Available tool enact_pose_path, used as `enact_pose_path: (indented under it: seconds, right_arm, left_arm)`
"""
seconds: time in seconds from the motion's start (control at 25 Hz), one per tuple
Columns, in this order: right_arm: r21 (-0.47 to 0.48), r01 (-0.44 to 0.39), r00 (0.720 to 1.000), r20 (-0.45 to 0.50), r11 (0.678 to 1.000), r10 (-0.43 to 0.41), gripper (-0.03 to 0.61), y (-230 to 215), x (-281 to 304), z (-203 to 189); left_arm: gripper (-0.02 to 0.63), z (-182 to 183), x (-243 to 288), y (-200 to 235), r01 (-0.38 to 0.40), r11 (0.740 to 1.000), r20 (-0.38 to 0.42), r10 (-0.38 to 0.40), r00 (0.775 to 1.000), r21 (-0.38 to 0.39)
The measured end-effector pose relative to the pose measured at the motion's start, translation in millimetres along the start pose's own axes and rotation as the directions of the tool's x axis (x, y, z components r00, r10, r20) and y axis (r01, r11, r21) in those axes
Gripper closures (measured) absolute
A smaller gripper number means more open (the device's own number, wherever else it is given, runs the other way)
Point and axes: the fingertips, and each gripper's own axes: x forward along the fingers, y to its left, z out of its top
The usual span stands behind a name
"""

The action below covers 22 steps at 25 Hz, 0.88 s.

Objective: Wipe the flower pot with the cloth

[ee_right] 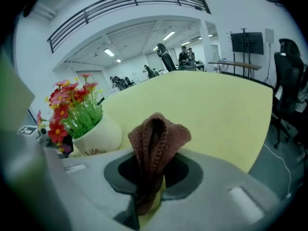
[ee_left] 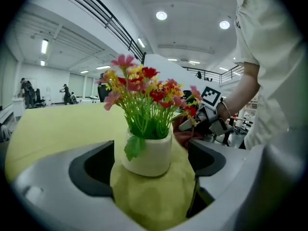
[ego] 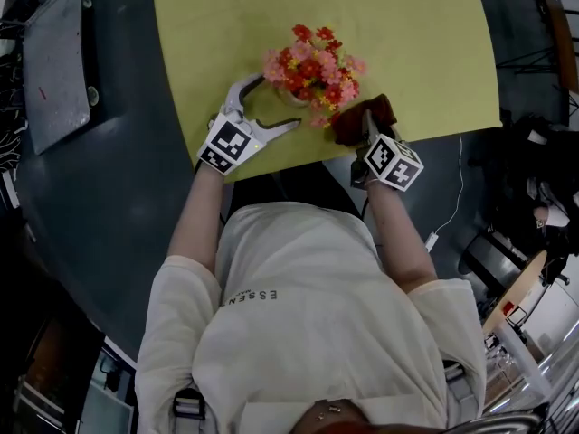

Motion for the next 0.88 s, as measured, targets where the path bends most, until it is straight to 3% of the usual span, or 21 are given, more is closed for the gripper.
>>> enact_pose_path:
  seconds: [0.16,0.28,0.64,0.88]
  right_arm:
    - [-0.194,-0.008,0.999,0.049,0.981,0.018,0.520,11,19,32]
    - [-0.298,-0.023,0.996,0.079,0.954,0.049,0.520,16,30,53]
    - [-0.404,-0.102,0.989,0.055,0.909,0.136,0.520,23,60,76]
    - [-0.427,-0.144,0.985,0.029,0.893,0.172,0.520,24,74,77]
  left_arm:
    - [0.106,-5,13,17,0.033,0.997,-0.051,-0.029,0.998,0.076]
    - [0.104,0,26,15,0.057,0.995,-0.045,-0.053,0.998,0.083]
    - [0.092,2,52,10,0.089,0.994,-0.031,-0.087,0.996,0.060]
    - [0.075,-13,62,7,0.097,0.991,-0.105,-0.087,0.991,0.094]
